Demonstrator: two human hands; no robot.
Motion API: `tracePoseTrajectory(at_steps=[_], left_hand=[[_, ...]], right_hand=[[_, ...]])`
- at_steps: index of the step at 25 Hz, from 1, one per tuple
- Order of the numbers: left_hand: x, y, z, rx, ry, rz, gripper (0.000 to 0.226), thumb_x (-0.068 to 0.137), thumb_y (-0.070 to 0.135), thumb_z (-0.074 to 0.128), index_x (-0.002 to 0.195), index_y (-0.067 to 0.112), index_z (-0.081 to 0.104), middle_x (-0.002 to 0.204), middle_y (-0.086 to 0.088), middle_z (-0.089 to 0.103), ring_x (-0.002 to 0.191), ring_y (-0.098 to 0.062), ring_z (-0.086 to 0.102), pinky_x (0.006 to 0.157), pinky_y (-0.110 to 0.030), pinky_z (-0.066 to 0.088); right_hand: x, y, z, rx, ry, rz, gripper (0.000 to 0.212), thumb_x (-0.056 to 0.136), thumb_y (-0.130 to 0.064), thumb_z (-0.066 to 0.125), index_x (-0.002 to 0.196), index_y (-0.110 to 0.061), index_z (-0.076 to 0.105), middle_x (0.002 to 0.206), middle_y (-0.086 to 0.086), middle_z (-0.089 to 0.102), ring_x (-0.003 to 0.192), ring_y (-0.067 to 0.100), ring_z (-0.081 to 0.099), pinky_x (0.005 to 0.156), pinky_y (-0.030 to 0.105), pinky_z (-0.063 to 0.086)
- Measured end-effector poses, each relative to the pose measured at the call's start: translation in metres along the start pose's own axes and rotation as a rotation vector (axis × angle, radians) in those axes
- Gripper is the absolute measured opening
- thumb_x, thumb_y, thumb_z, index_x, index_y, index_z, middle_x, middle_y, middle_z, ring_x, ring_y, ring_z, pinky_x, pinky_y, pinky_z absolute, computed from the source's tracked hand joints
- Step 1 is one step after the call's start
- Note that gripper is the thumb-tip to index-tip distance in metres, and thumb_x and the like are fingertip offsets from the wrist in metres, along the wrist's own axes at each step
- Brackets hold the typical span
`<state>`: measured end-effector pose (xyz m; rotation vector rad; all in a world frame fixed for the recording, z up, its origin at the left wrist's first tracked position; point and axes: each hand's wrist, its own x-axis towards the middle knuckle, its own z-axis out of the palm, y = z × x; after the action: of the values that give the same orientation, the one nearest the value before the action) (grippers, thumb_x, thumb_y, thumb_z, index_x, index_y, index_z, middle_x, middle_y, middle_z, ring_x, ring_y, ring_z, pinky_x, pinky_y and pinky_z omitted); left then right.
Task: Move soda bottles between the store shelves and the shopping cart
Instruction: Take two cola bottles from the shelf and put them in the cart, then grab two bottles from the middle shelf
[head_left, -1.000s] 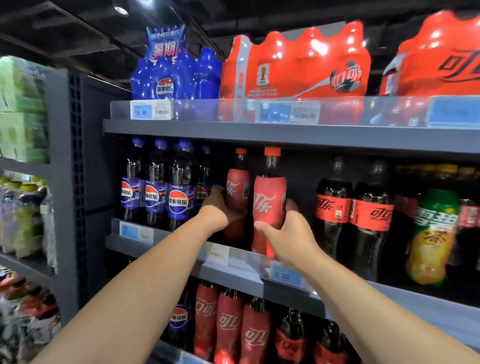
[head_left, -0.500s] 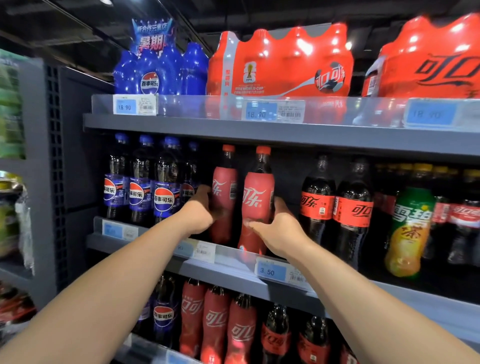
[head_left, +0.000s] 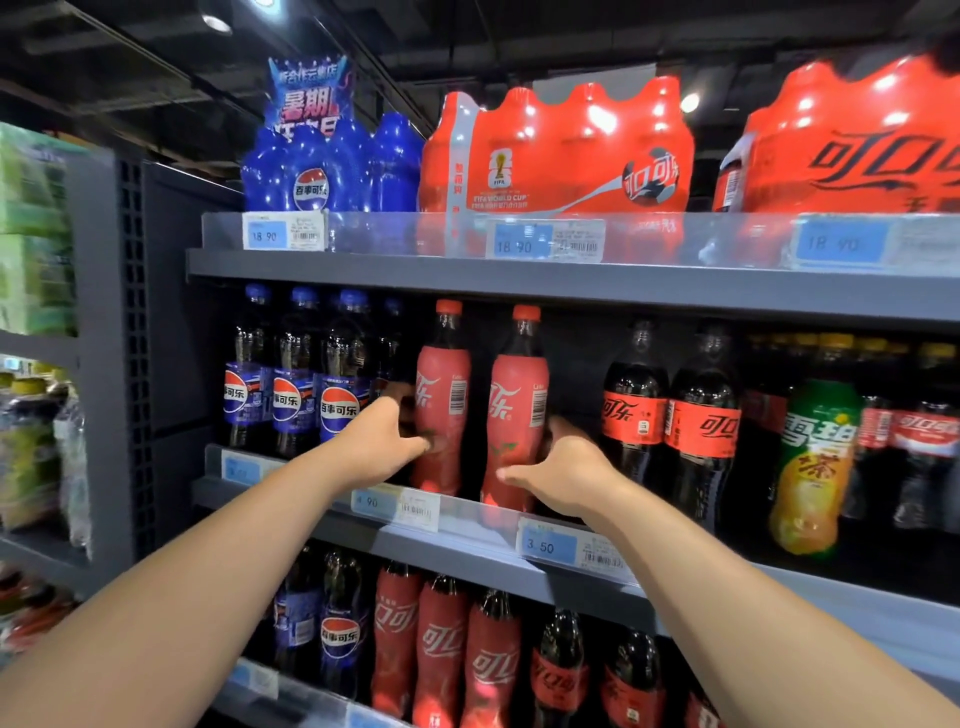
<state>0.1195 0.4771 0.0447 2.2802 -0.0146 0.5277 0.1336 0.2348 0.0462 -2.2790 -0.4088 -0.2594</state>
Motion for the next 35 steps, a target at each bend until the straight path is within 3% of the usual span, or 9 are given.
tracePoseTrajectory(at_steps=[3,9,11,14,19,24,29,32,35], left_hand=[[-0.008,0.004,0.006,0.005,0.104,-0.005,0.061,0.080,0.032,0.084,0.126,0.013,0.048,0.114,-0.006,0.066,0.103,-0.024,0.065,0.092,-0.046,0.054],[-0.025,0.016,0.022,0.136,0.253,-0.006,0.045,0.084,0.028,0.078,0.107,0.008,0.045,0.101,-0.011,0.064,0.091,-0.030,0.062,0.070,-0.037,0.046],[-0.034,0.017,0.029,0.152,0.277,0.035,0.045,0.087,0.029,0.074,0.114,0.006,0.046,0.113,-0.014,0.061,0.106,-0.034,0.059,0.080,-0.037,0.044],[-0.057,0.013,0.038,0.154,0.336,0.106,0.070,0.093,0.031,0.068,0.148,0.005,0.034,0.148,-0.012,0.042,0.137,-0.028,0.041,0.110,-0.037,0.035],[-0.107,0.007,0.050,0.189,0.363,0.254,0.054,0.094,0.025,0.064,0.143,0.011,0.046,0.146,-0.005,0.046,0.136,-0.023,0.042,0.110,-0.033,0.031],[-0.146,0.034,0.084,0.174,0.286,0.455,0.044,0.089,0.033,0.055,0.126,0.009,0.060,0.129,-0.003,0.059,0.121,-0.023,0.054,0.105,-0.034,0.039],[-0.158,0.086,0.135,0.112,0.107,0.735,0.041,0.090,0.037,0.052,0.124,0.017,0.060,0.128,0.009,0.058,0.119,-0.011,0.056,0.106,-0.022,0.036],[-0.155,0.128,0.168,-0.009,-0.001,0.791,0.045,0.091,0.043,0.052,0.135,0.034,0.048,0.135,0.027,0.049,0.124,0.009,0.048,0.103,-0.005,0.028],[-0.144,0.165,0.202,-0.069,-0.051,0.850,0.047,0.092,0.044,0.051,0.137,0.040,0.040,0.135,0.031,0.046,0.125,0.010,0.046,0.103,-0.005,0.030]], right_hand=[[-0.001,-0.002,0.005,0.012,-0.051,-0.017,0.061,0.083,-0.033,0.081,0.135,-0.020,0.051,0.122,-0.002,0.064,0.096,0.011,0.053,0.083,0.024,0.041],[-0.005,-0.003,0.008,-0.083,-0.155,-0.005,0.047,0.098,-0.039,0.059,0.136,-0.012,0.056,0.133,0.004,0.064,0.111,0.020,0.061,0.097,0.031,0.047],[-0.011,-0.004,0.001,-0.127,-0.095,-0.046,0.057,0.099,-0.042,0.057,0.144,-0.007,0.050,0.141,0.005,0.059,0.119,0.021,0.058,0.099,0.029,0.043],[-0.035,-0.003,-0.012,-0.071,0.024,-0.165,0.057,0.098,-0.037,0.057,0.149,-0.014,0.046,0.144,0.000,0.057,0.127,0.015,0.055,0.102,0.024,0.041],[-0.094,0.012,-0.037,0.054,0.114,-0.379,0.039,0.098,-0.022,0.060,0.136,-0.025,0.058,0.135,-0.011,0.059,0.122,0.002,0.053,0.104,0.021,0.045],[-0.133,0.045,-0.073,-0.016,0.297,-0.476,0.030,0.093,-0.011,0.066,0.122,-0.014,0.065,0.123,-0.006,0.062,0.116,0.007,0.057,0.102,0.023,0.046],[-0.145,0.098,-0.133,-0.092,0.468,-0.331,0.032,0.088,-0.018,0.073,0.119,-0.018,0.062,0.117,-0.010,0.059,0.109,0.003,0.054,0.095,0.014,0.043],[-0.132,0.124,-0.175,-0.039,0.442,-0.071,0.043,0.083,-0.035,0.080,0.117,-0.028,0.056,0.116,-0.013,0.059,0.104,0.003,0.056,0.083,0.010,0.041],[-0.104,0.146,-0.202,0.029,0.439,0.046,0.049,0.076,-0.033,0.087,0.115,-0.028,0.058,0.100,-0.015,0.063,0.093,0.004,0.063,0.066,0.000,0.040]])
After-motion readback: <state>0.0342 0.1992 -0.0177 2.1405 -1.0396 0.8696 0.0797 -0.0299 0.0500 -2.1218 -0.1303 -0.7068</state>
